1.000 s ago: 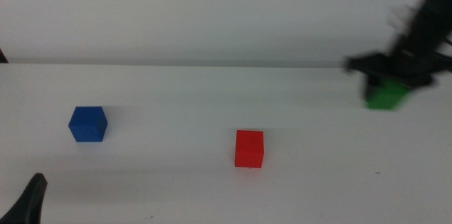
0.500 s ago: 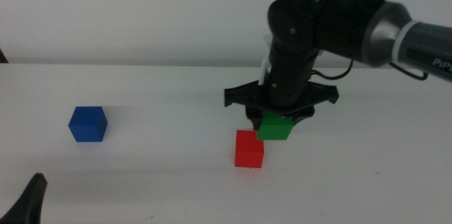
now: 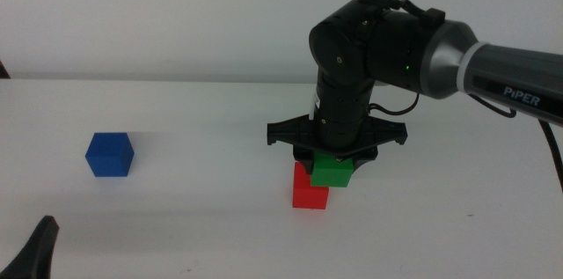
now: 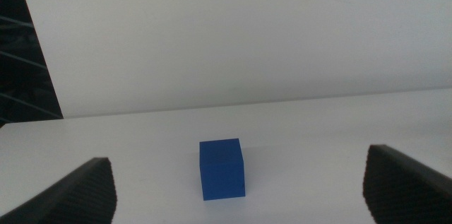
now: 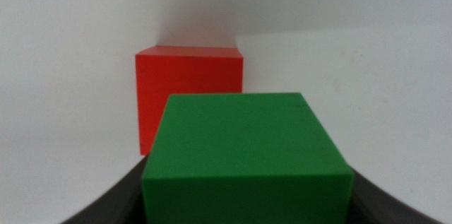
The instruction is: Stack red cubes first, then green, then blue cubes in a specific spot.
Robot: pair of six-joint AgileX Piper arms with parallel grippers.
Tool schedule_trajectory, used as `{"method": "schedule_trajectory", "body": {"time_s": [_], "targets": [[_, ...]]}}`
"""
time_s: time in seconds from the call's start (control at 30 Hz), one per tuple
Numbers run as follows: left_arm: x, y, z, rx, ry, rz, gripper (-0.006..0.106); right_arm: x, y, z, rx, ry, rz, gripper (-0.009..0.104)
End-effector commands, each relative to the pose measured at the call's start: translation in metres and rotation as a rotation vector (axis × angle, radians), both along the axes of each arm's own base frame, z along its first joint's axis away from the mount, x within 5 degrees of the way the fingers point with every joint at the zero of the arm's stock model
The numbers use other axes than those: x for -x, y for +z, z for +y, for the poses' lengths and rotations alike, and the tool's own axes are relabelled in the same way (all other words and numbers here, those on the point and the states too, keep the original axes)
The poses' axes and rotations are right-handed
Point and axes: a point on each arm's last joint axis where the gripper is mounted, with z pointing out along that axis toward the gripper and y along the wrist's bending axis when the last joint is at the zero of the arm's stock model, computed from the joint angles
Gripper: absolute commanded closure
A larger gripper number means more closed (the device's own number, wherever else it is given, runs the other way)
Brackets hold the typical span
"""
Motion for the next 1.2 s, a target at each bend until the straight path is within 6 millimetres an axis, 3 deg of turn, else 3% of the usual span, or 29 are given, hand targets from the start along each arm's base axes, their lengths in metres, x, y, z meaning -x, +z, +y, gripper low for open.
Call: {"method": "schedule_trajectory", "body": {"time_s": [0.0,0.57,0.87,1.17], "targets": [[0.001,-0.010,0.000,0.007,0.002,-0.017,0.007,0.000,0.002,0.003,-0.002,0.010,-0.025,0.089],[0.001,-0.010,0.000,0.007,0.002,-0.017,0.007,-0.004,0.000,0.010,-0.043,0.003,-0.056,0.089],[0.001,-0.010,0.000,0.007,0.002,-0.017,0.007,-0.005,-0.016,0.016,-0.027,0.011,-0.030,0.089],[0.001,-0.010,0.000,0.007,0.002,-0.017,0.007,-0.006,-0.019,0.017,-0.025,0.010,-0.037,0.089]]}}
